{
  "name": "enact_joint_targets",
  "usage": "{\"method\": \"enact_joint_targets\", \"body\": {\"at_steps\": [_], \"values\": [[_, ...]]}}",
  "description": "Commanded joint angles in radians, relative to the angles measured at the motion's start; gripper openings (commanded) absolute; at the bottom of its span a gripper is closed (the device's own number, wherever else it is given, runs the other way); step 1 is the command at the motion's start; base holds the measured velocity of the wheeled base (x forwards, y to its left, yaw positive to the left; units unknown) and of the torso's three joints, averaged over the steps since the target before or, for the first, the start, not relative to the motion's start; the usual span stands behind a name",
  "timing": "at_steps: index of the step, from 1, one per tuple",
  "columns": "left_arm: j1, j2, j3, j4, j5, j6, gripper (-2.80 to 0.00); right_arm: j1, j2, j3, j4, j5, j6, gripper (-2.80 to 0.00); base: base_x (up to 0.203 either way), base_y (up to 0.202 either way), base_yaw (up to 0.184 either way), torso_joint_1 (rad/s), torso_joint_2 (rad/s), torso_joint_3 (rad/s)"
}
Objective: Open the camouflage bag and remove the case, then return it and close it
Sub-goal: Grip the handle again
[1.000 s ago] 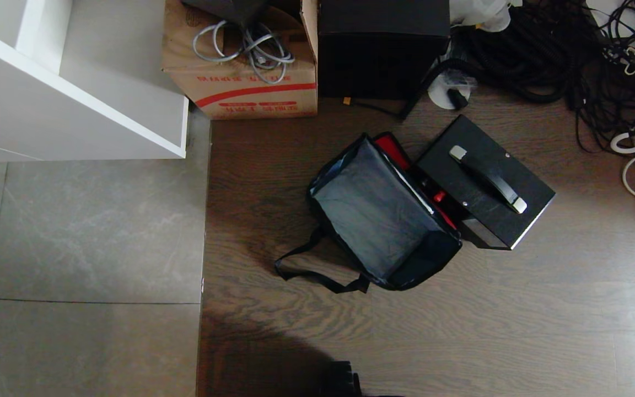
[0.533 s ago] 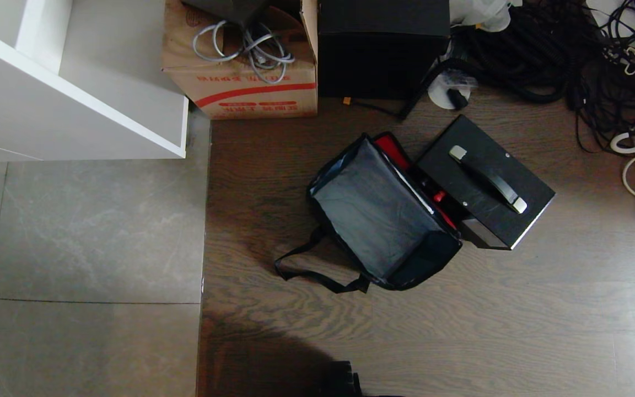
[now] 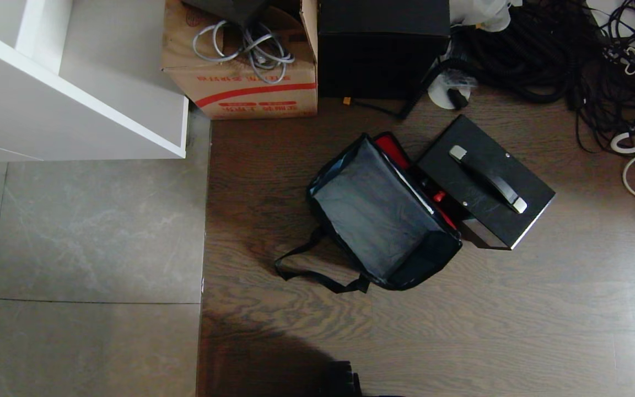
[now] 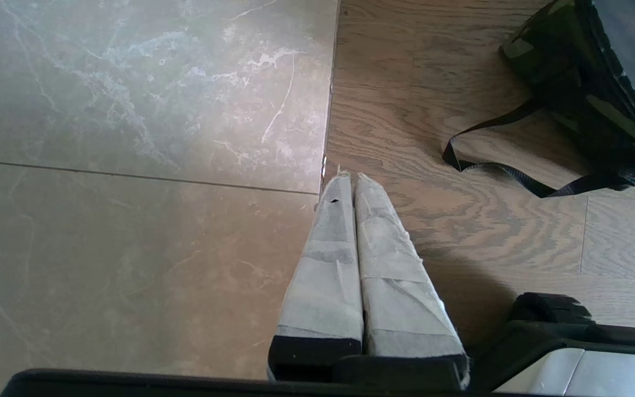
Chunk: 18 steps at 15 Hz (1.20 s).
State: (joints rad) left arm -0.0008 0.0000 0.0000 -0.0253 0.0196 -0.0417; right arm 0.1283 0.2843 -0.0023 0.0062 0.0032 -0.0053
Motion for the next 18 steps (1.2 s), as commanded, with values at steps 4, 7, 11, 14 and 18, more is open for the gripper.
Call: {"method": "enact_joint_targets", "body": {"at_steps": [4, 7, 11, 14, 18], "values": [[0.001, 0.000, 0.008, -0.001, 0.000, -0.001, -2.80, 0.036, 0.003, 0.004, -0.012, 0.006, -0.038, -2.80, 0.000, 0.000, 0.000, 0.000, 0.00, 0.000], [-0.001, 0.000, 0.008, -0.001, 0.000, -0.001, -2.80, -0.058, 0.008, 0.002, -0.010, 0.009, -0.039, -2.80, 0.000, 0.000, 0.000, 0.000, 0.00, 0.000], [0.000, 0.000, 0.008, -0.001, 0.000, 0.000, -2.80, -0.110, -0.061, 0.002, -0.011, 0.011, -0.041, -2.80, 0.000, 0.000, 0.000, 0.000, 0.00, 0.000], [-0.001, 0.000, 0.008, -0.001, 0.000, 0.000, -2.80, -0.114, -0.221, 0.002, -0.010, 0.009, -0.038, -2.80, 0.000, 0.000, 0.000, 0.000, 0.00, 0.000], [0.000, 0.000, 0.008, -0.001, 0.000, -0.001, -2.80, -0.114, -0.284, 0.002, -0.008, 0.005, -0.005, -2.80, 0.000, 0.000, 0.000, 0.000, 0.00, 0.000]]}}
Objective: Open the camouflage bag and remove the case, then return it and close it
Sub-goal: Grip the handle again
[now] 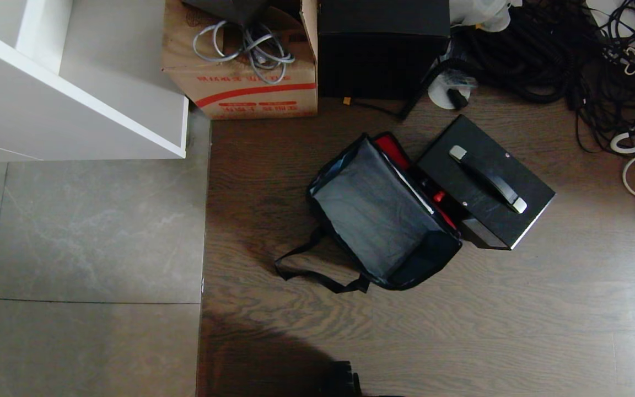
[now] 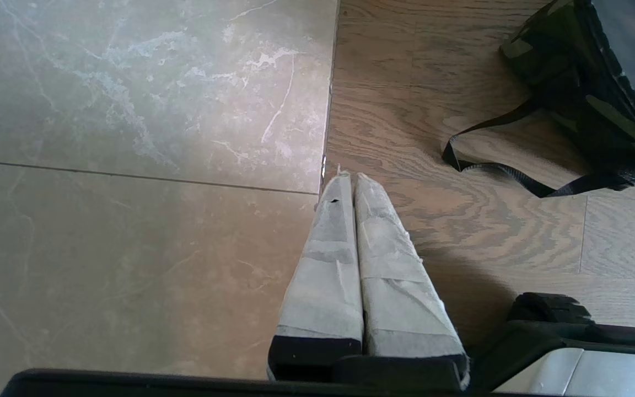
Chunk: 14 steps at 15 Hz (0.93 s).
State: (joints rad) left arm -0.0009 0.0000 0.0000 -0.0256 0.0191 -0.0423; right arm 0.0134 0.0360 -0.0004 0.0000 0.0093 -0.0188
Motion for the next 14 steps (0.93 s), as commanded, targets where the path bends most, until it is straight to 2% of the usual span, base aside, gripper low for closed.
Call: {"method": "enact_joint_targets", "body": {"at_steps": [1, 3, 14], "values": [[0.001, 0.000, 0.008, 0.000, 0.001, 0.000, -2.80, 0.000, -0.034, 0.000, -0.003, -0.002, 0.019, -2.80, 0.000, 0.000, 0.000, 0.000, 0.00, 0.000], [0.001, 0.000, 0.008, 0.000, 0.000, 0.000, -2.80, -0.001, -0.034, 0.002, -0.005, -0.006, 0.051, -2.80, 0.000, 0.000, 0.000, 0.000, 0.00, 0.000], [0.001, 0.000, 0.009, 0.000, 0.001, 0.000, -2.80, -0.001, -0.034, 0.000, -0.005, -0.006, 0.051, -2.80, 0.000, 0.000, 0.000, 0.000, 0.00, 0.000]]}}
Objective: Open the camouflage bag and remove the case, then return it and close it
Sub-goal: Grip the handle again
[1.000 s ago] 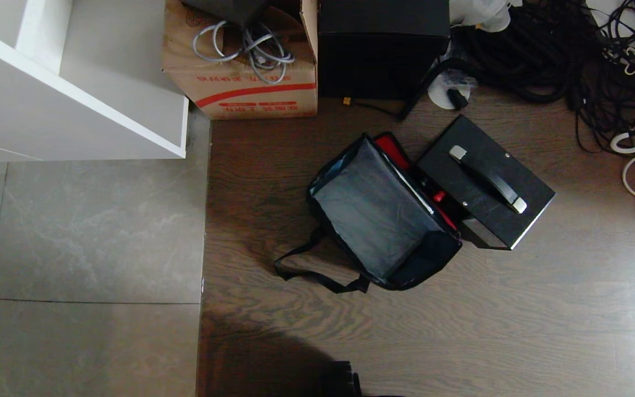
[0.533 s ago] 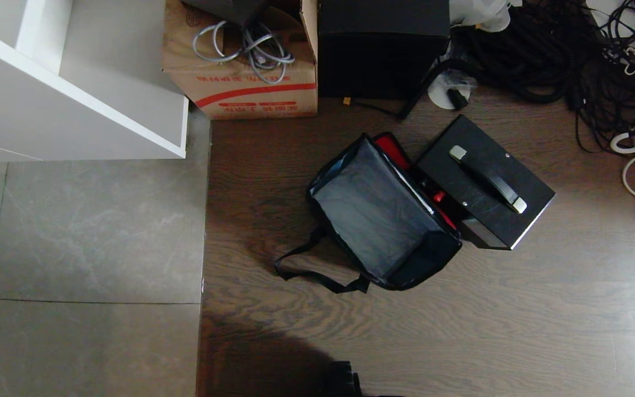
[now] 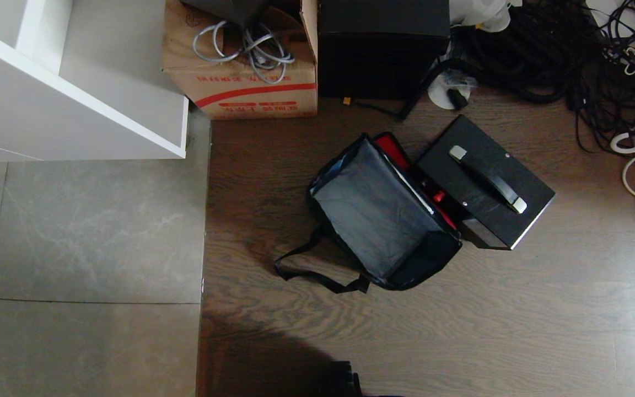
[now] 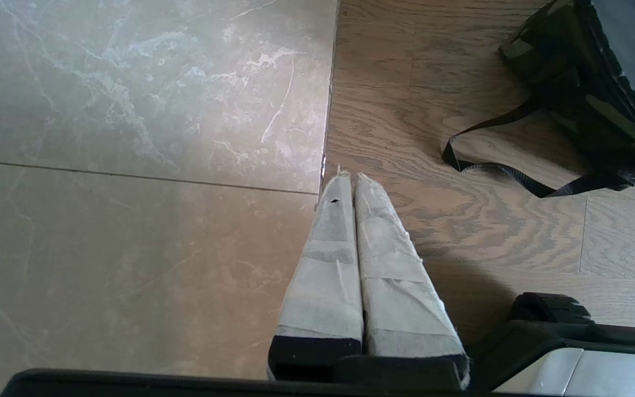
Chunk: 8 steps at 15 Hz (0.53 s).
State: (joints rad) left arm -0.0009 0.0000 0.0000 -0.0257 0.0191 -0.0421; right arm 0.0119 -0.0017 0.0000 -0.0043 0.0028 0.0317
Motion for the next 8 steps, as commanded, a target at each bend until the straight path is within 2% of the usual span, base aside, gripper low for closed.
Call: {"method": "enact_joint_targets", "body": {"at_steps": [1, 8], "values": [[0.001, 0.000, 0.008, 0.000, 0.001, 0.000, -2.80, 0.000, 0.003, 0.000, 0.000, 0.000, 0.001, -2.80, 0.000, 0.000, 0.000, 0.000, 0.00, 0.000], [0.001, 0.000, 0.009, 0.000, 0.001, -0.001, -2.80, 0.000, 0.003, 0.000, 0.000, 0.000, 0.001, -2.80, 0.000, 0.000, 0.000, 0.000, 0.00, 0.000]]}}
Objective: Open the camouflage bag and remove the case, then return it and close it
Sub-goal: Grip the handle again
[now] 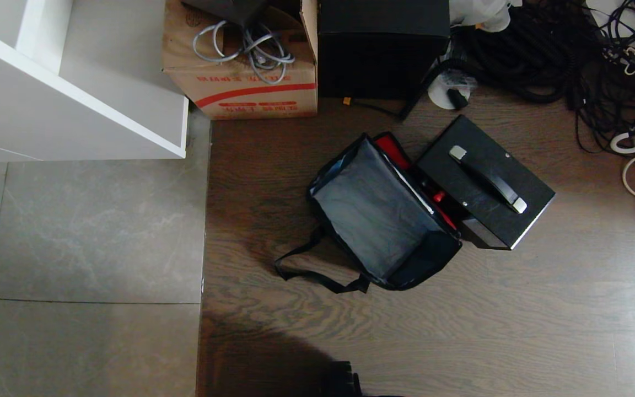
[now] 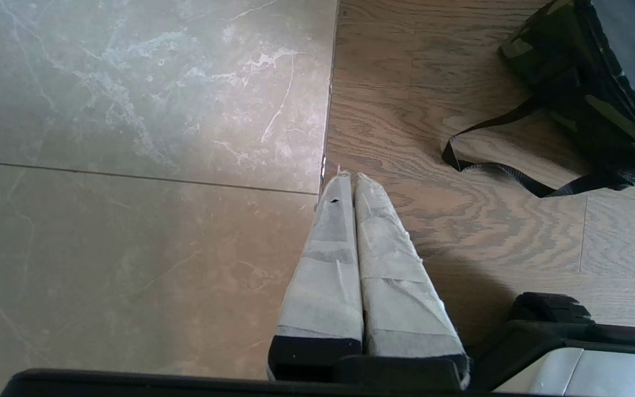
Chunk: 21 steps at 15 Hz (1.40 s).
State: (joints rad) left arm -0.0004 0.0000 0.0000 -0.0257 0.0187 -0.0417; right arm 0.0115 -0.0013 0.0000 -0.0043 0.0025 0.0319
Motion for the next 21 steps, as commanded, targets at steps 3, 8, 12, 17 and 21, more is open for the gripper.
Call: {"method": "enact_joint_targets", "body": {"at_steps": [3, 8, 12, 17, 21], "values": [[-0.001, 0.000, 0.008, 0.000, 0.001, 0.000, -2.80, 0.001, 0.003, 0.000, 0.000, 0.001, 0.000, -2.80, 0.000, 0.000, 0.000, 0.000, 0.00, 0.000], [0.000, 0.000, 0.008, 0.000, 0.001, -0.001, -2.80, 0.001, 0.003, 0.000, 0.000, 0.001, 0.000, -2.80, 0.000, 0.000, 0.000, 0.000, 0.00, 0.000], [0.000, 0.000, 0.008, 0.000, 0.001, -0.001, -2.80, 0.001, 0.003, 0.000, 0.000, 0.001, 0.000, -2.80, 0.000, 0.000, 0.000, 0.000, 0.00, 0.000], [-0.001, 0.000, 0.008, 0.000, 0.001, -0.001, -2.80, 0.001, 0.003, 0.000, 0.000, 0.001, 0.000, -2.80, 0.000, 0.000, 0.000, 0.000, 0.00, 0.000], [-0.001, 0.000, 0.008, 0.000, 0.001, -0.001, -2.80, 0.001, 0.003, 0.001, 0.000, 0.001, 0.000, -2.80, 0.000, 0.000, 0.000, 0.000, 0.00, 0.000]]}}
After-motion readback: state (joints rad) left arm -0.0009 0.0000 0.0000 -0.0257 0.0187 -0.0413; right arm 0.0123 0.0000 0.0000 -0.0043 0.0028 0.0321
